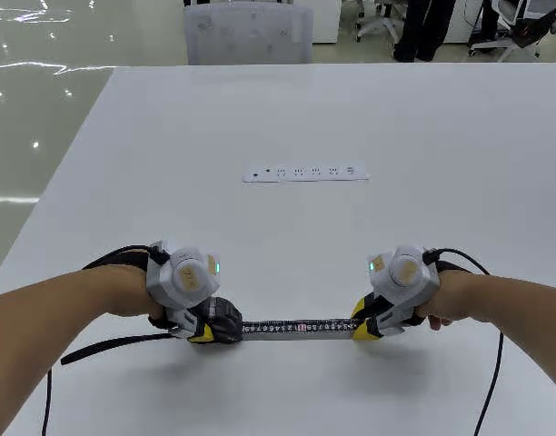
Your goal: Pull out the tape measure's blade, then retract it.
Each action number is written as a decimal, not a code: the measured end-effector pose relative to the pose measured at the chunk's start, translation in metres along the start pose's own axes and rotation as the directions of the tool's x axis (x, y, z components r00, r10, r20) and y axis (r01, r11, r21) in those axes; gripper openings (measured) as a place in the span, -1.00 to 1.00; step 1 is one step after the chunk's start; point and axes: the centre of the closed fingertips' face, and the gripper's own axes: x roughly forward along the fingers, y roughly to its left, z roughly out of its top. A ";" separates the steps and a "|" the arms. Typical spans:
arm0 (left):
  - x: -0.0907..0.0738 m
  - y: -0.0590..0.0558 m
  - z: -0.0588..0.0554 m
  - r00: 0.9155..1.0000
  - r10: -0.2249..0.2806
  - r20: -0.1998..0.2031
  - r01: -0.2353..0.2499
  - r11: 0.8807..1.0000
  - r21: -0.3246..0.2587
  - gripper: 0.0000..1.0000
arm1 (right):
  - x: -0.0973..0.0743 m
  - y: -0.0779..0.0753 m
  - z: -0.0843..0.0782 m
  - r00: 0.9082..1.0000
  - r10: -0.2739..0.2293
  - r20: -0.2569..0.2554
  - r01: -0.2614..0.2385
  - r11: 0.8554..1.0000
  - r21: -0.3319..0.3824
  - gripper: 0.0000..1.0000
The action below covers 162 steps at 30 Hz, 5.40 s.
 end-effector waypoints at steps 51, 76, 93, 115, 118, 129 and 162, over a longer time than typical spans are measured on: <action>0.001 0.001 -0.001 1.000 -0.001 -0.005 0.001 1.000 0.000 -0.37 | -0.019 -0.004 -0.030 0.999 -0.021 -0.028 0.021 1.000 0.018 -0.73; 0.001 0.000 0.001 1.000 0.001 -0.005 -0.001 1.000 0.005 -0.36 | -0.020 -0.003 -0.030 0.998 -0.014 -0.062 0.015 1.000 0.020 -0.72; 0.000 -0.001 0.000 1.000 -0.005 -0.009 0.005 1.000 -0.006 -0.37 | -0.018 -0.004 -0.030 0.994 0.007 -0.108 -0.008 1.000 -0.012 -0.71; -0.008 0.007 -0.004 1.000 0.017 0.021 -0.015 0.994 -0.109 -0.23 | -0.017 -0.005 -0.029 0.992 -0.008 -0.125 0.010 1.000 0.010 -0.70; -0.014 0.014 -0.011 0.998 0.055 0.008 -0.053 0.984 -0.172 -0.07 | -0.018 -0.004 -0.029 0.993 -0.014 -0.114 0.020 0.998 0.055 -0.69; -0.039 0.024 -0.017 0.965 0.201 0.169 -0.119 0.909 -0.400 0.69 | -0.030 -0.010 -0.028 0.990 -0.127 -0.058 0.135 0.979 0.153 -0.42; -0.099 -0.027 -0.064 0.813 0.513 0.276 -0.177 0.670 -0.721 1.00 | -0.113 0.042 -0.062 0.866 -0.478 0.148 0.343 0.782 0.520 0.65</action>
